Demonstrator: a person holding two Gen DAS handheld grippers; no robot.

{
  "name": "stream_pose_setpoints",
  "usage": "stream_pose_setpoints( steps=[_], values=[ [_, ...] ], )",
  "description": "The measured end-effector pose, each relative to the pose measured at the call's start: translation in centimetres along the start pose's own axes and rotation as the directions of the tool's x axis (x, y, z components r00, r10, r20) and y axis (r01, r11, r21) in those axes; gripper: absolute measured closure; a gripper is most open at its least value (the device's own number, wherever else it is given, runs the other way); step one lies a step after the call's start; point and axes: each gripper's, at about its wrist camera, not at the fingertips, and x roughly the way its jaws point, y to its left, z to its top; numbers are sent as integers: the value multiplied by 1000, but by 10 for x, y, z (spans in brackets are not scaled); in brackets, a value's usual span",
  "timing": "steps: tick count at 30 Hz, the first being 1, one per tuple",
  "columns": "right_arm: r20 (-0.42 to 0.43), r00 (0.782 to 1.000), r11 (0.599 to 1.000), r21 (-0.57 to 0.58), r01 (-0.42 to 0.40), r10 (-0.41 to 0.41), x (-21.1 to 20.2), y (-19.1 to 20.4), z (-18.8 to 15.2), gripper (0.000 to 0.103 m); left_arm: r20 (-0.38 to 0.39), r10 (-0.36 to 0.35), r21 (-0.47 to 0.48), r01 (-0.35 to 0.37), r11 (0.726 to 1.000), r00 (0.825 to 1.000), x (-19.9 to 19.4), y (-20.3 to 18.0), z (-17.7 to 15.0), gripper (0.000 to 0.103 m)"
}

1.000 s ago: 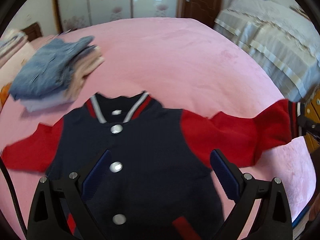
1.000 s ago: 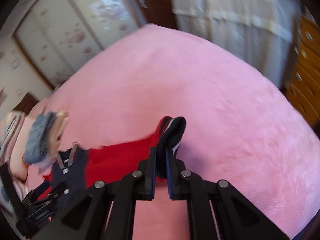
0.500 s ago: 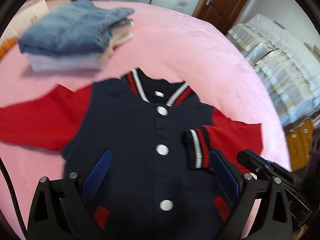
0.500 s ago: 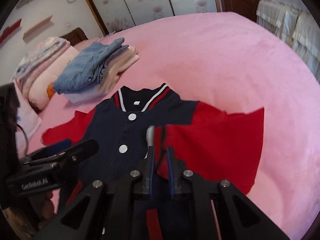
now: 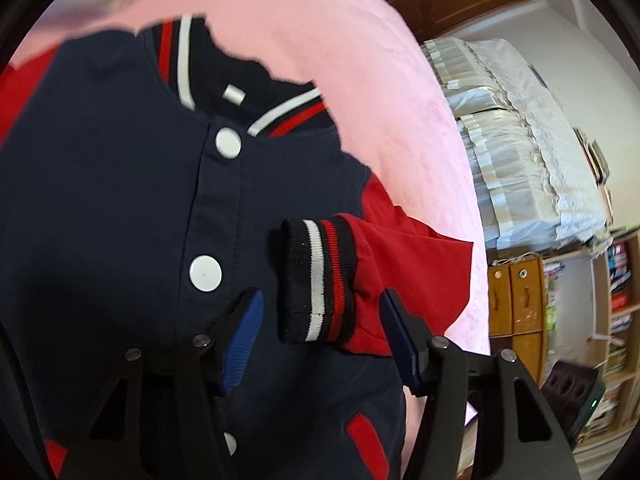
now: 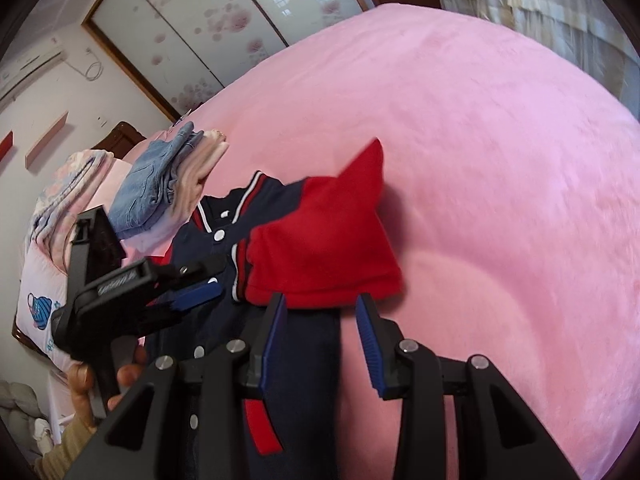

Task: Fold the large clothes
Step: 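Lift the red sleeve with the right tool and fold it across the jacket body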

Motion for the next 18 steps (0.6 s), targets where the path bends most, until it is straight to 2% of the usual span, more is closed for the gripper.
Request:
stream_pose_setpoints(
  steps=[7,9,12,15,16,17,18],
  values=[
    [-7,999,999,27,-31,32,3,-4,-5,67,-15,-11,-50,11,999,1000,17,11,-3,45],
    [-16,999,999,31,-38,38,8,-3,-8,67,-23,-7,-57,5,998,1000,23,8,-2,41],
    [-35,998,997,49,-52,53,16,-3,-12,67,-31,4,-39,-5,999,1000,31,-2,1,34],
    [-48,997,996,62,-57,60,20,-3,-18,67,-41,42,6,-42,999,998,38,-19,2,34],
    [-52,997,996,65,-57,61,21,-3,-19,67,-40,53,23,-53,998,998,41,-25,1,41],
    [-57,997,996,66,-56,60,22,-3,-21,67,-40,66,33,-65,997,997,42,-28,-1,63],
    [-60,996,996,65,-56,60,23,-3,-23,67,-55,61,34,-60,998,997,45,-32,-1,71]
  ],
)
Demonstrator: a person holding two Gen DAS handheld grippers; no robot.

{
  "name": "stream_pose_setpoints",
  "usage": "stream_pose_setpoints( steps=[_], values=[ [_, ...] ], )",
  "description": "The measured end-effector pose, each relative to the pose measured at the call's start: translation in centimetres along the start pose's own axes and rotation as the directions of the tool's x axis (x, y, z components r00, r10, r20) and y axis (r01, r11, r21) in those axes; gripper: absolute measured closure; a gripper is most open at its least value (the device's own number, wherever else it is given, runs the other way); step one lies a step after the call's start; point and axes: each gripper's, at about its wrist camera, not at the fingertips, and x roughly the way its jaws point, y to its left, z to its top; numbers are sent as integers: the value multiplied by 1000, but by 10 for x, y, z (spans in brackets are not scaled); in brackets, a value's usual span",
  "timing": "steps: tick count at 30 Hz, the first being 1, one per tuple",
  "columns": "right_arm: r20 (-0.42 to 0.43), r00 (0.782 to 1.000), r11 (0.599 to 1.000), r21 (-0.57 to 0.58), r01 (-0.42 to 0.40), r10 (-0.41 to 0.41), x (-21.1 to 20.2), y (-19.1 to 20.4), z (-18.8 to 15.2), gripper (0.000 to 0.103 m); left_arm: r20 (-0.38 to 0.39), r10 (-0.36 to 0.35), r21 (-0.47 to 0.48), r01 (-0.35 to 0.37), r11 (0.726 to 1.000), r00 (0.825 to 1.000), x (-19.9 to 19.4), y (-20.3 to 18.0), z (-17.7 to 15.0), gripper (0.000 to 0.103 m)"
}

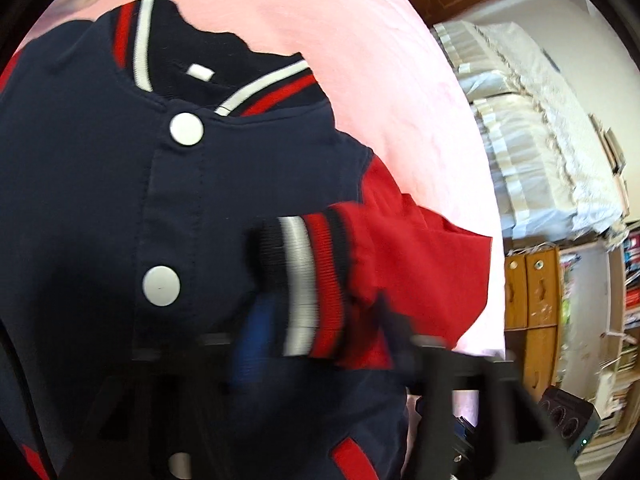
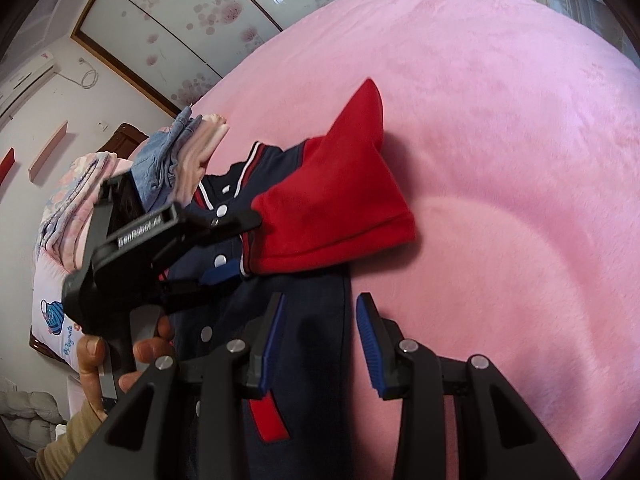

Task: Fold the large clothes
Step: 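Lift the red sleeve with the right tool and fold it across the jacket body, then lay the folded sleeve flat across the jacket and open the right tool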

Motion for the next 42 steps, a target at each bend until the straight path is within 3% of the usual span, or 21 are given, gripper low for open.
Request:
stream_pose_setpoints(
  steps=[2,7,17,24,28,35,37,38,40,42],
  values=[
    [-2,1000,1000,-5,10,-10,0,-1,-3,67,6,-9,-10,9,1000,1000,0,-8,0,83],
    [11,999,999,-3,43,-43,-4,-9,0,67,78,48,88,-55,995,996,-22,-50,2,85],
    [53,989,986,-91,141,-137,26,-5,36,67,227,11,170,-50,984,974,-113,-108,35,85],
    [60,983,968,-171,184,-176,50,21,48,67,304,44,164,-98,981,951,-157,-99,45,85],
    [52,982,961,-203,188,-181,59,32,52,67,308,73,113,-112,987,949,-176,-61,48,85],
    [76,969,937,-248,247,-236,69,53,47,63,303,93,52,-113,992,948,-174,-26,52,85],
    [77,956,926,-239,293,-282,75,51,48,63,309,101,47,-122,991,946,-175,-22,52,85],
    [79,952,923,-233,306,-296,78,51,48,65,312,111,46,-132,990,944,-174,-21,53,85],
    [70,960,938,-201,281,-273,76,43,48,83,307,139,46,-160,986,941,-172,-16,54,85],
    [73,963,945,-188,269,-259,73,37,46,84,291,185,38,-204,978,939,-165,-3,55,85]
  ],
)
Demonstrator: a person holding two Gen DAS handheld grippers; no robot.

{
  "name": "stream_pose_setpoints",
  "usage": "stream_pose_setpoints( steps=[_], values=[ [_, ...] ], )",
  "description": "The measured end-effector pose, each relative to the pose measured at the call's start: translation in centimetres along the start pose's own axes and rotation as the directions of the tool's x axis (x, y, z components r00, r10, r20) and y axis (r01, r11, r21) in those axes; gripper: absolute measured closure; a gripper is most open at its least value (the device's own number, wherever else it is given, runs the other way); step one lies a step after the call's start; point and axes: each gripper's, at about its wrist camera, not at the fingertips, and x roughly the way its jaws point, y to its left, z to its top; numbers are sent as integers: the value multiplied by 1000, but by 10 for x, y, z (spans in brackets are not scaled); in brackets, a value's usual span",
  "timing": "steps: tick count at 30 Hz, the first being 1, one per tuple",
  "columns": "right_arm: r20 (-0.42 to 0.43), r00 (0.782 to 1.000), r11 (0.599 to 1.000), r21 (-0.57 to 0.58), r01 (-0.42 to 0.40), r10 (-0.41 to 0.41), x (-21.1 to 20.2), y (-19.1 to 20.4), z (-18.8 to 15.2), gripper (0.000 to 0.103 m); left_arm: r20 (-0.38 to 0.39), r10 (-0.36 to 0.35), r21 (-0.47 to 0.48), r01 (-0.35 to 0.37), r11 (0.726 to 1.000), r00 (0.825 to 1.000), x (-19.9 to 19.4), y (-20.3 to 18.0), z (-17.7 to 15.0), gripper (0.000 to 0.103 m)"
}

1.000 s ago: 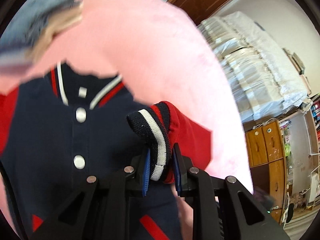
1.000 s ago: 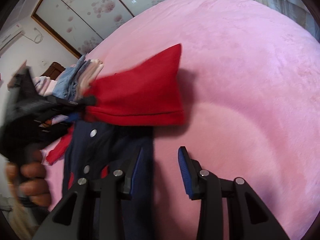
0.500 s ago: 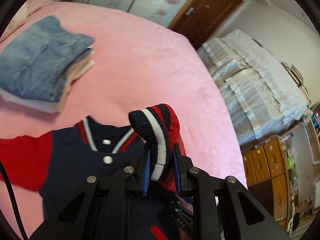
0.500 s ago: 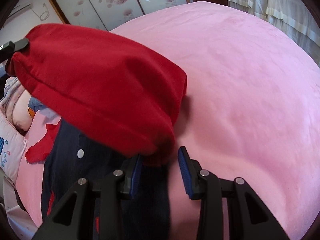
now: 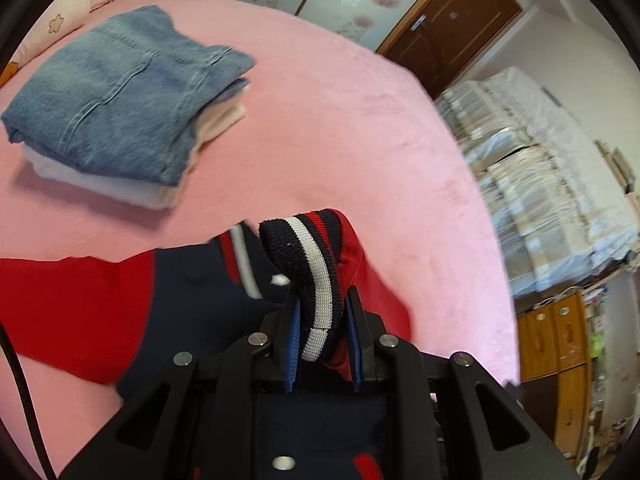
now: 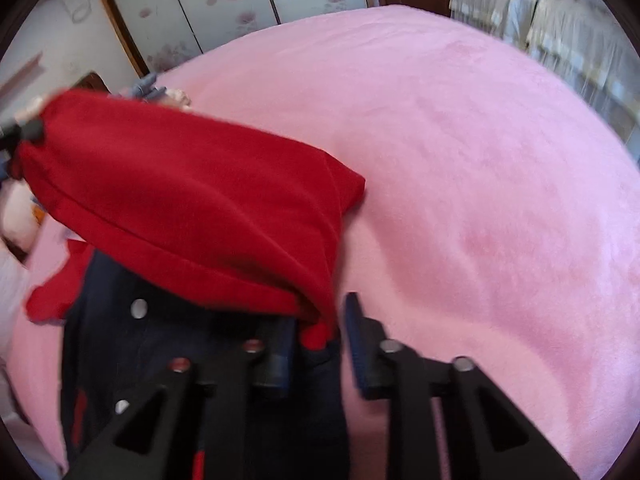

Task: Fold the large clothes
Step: 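Lay the folded sleeve flat across the jacket and open the right tool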

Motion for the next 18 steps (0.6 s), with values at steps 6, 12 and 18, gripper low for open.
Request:
stream_pose_setpoints(
  steps=[6,12,18],
  values=[
    [-17,1000,1000,-25,10,-10,4,3,-6,84,-126,109,-38,-115,993,986,49,56,-20,85],
    [-42,999,999,-35,13,-14,-1,-2,-6,84,-192,62,-29,-69,997,979,77,86,-38,74],
    [-47,996,993,-79,-86,82,-39,-1,7,76,-189,62,118,-40,992,980,47,82,-30,54]
  ],
)
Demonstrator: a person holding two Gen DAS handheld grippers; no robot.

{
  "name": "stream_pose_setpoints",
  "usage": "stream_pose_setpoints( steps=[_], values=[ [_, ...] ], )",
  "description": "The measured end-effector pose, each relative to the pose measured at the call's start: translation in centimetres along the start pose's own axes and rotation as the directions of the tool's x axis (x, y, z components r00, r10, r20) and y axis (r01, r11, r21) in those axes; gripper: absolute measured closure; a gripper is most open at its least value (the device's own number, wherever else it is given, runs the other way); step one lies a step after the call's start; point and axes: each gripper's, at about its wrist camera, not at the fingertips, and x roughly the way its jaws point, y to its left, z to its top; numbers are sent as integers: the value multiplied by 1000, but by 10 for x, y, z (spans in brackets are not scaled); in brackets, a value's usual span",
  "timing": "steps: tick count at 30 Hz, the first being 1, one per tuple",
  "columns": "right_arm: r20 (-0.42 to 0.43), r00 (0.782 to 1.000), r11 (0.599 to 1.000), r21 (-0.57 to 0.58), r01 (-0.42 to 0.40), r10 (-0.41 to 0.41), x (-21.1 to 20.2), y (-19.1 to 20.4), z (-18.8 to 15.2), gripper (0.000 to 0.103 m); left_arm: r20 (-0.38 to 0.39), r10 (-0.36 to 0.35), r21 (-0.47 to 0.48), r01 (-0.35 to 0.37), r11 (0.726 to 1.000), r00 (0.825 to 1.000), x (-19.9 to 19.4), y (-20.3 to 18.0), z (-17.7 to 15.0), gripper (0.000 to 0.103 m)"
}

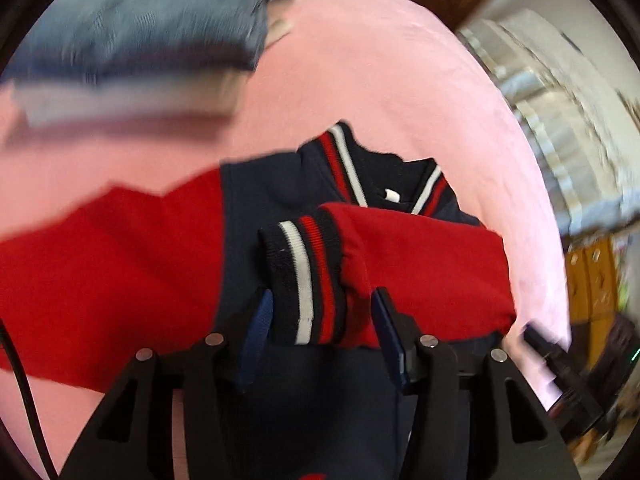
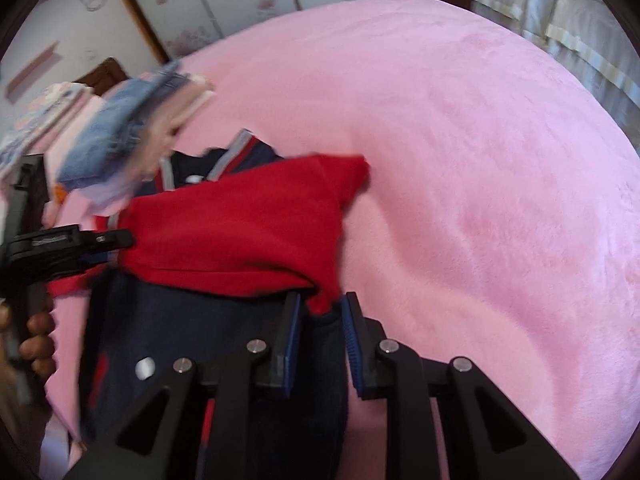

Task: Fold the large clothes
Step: 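Lay the folded sleeve flat across the jacket and open the right tool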

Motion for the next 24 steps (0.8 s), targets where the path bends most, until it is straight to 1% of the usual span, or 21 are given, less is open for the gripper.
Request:
stream_pose_setpoints(
  steps=[1,2,4,7,10,11,14,15,16,17,18,20,21,22,24],
  values=[
    [15,1000,1000,-8,2,-2,-6,1,5,72,5,6,25,-7,1000,1000,-6,-1,1,54],
    [29,1000,1000,-8,-5,5,-13,-2,12,71,8,6,31,-7,999,1000,-9,0,3,54],
    [42,999,1000,17,-23,22,-17,-9,24,70,21,0,32,0,1000,1000,-14,1,9,54],
    [48,999,998,64,-22,19,-6,-23,48,70,23,9,6,-9,1000,1000,-9,5,15,54],
    [9,997,986,151,-77,76,22,-38,68,70,-16,-9,-29,9,1000,1000,8,8,17,55],
    [-10,996,977,196,-88,92,36,-44,75,70,-21,-9,-31,9,999,1000,12,10,17,57],
    [-51,995,967,242,-76,91,65,-50,85,70,-18,16,-11,-17,1000,1000,22,6,16,59],
    [-78,992,964,257,-72,95,78,-52,88,70,-18,19,-8,-19,1000,1000,23,5,17,59],
    [-96,989,960,266,-83,112,85,-53,88,73,-18,20,-5,-20,1000,1000,24,4,17,59],
    [-114,984,955,278,-101,138,94,-52,88,81,-17,21,-3,-21,1000,1000,25,4,17,60],
    [-131,979,957,264,-119,158,101,-50,88,97,-17,21,1,-21,1000,1000,24,5,17,61],
    [-123,986,977,194,-84,109,101,-42,91,98,-22,22,11,-22,1000,1000,26,7,17,62],
    [-113,991,990,128,-58,73,99,-35,93,98,-24,24,16,-23,1000,999,27,6,17,63],
    [-104,993,996,80,-43,51,99,-32,96,98,-26,26,21,-25,999,999,31,4,18,64],
    [-117,993,1000,3,-14,14,104,-28,97,98,-31,35,39,-33,999,999,35,4,17,64]
  ],
)
